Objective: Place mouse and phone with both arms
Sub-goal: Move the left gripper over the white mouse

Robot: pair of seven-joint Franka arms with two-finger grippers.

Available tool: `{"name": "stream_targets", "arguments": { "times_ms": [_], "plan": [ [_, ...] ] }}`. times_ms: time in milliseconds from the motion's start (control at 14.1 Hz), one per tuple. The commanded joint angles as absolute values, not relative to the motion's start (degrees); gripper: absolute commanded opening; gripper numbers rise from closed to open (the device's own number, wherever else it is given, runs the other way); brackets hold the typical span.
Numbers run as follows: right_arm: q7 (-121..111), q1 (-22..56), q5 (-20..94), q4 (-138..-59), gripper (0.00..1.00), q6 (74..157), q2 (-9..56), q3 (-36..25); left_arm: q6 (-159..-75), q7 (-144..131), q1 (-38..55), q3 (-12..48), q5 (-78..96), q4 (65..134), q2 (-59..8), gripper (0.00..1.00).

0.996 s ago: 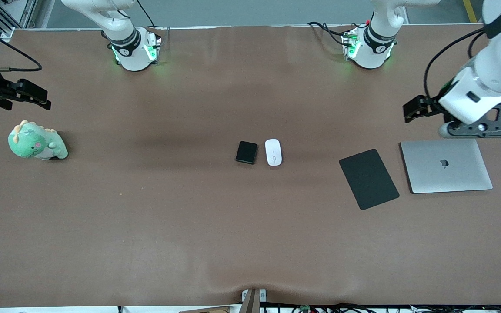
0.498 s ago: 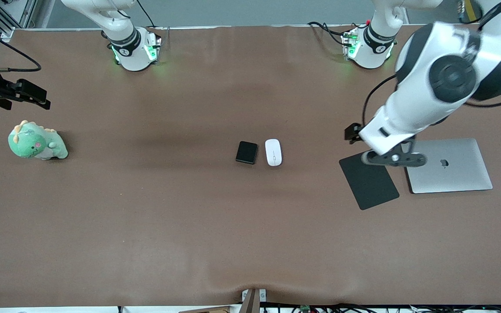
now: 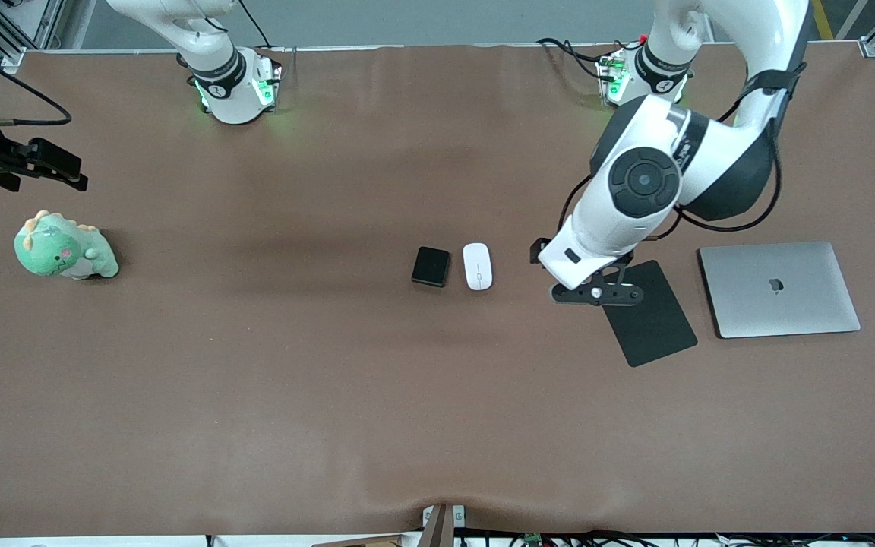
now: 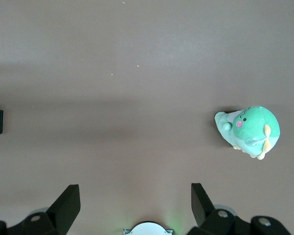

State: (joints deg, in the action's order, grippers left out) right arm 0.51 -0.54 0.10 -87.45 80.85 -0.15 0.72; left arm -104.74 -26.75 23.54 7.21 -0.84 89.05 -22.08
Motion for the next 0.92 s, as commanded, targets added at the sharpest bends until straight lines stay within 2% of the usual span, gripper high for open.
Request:
{"name": "stream_targets", "arguments": {
  "times_ms": [0, 213, 640, 854],
  "plan": [
    [0.88, -1.06, 0.7, -86.04, 1.0, 79.98, 0.96, 0.88, -111.42, -30.74, 25.4, 7.12, -2.02, 95.61, -20.92, 1.0],
    [0.53, -0.79, 0.62, -85.96, 1.0, 79.89, 2.9, 0.88, -117.23, -33.3, 26.63, 7.21, -2.02, 98.17, -22.84, 1.0],
    [0.09, -0.7, 0.62, -86.31, 1.0, 78.31, 5.97, 0.88, -124.7, -35.5, 30.76, 7.29, -1.23, 97.56, -30.05, 1.0],
    [0.0, -0.18, 0.7, -86.4, 1.0, 74.9, 8.35, 1.05, -128.92, -40.68, 33.39, 7.29, -1.23, 97.65, -32.86, 1.0]
  ]
}}
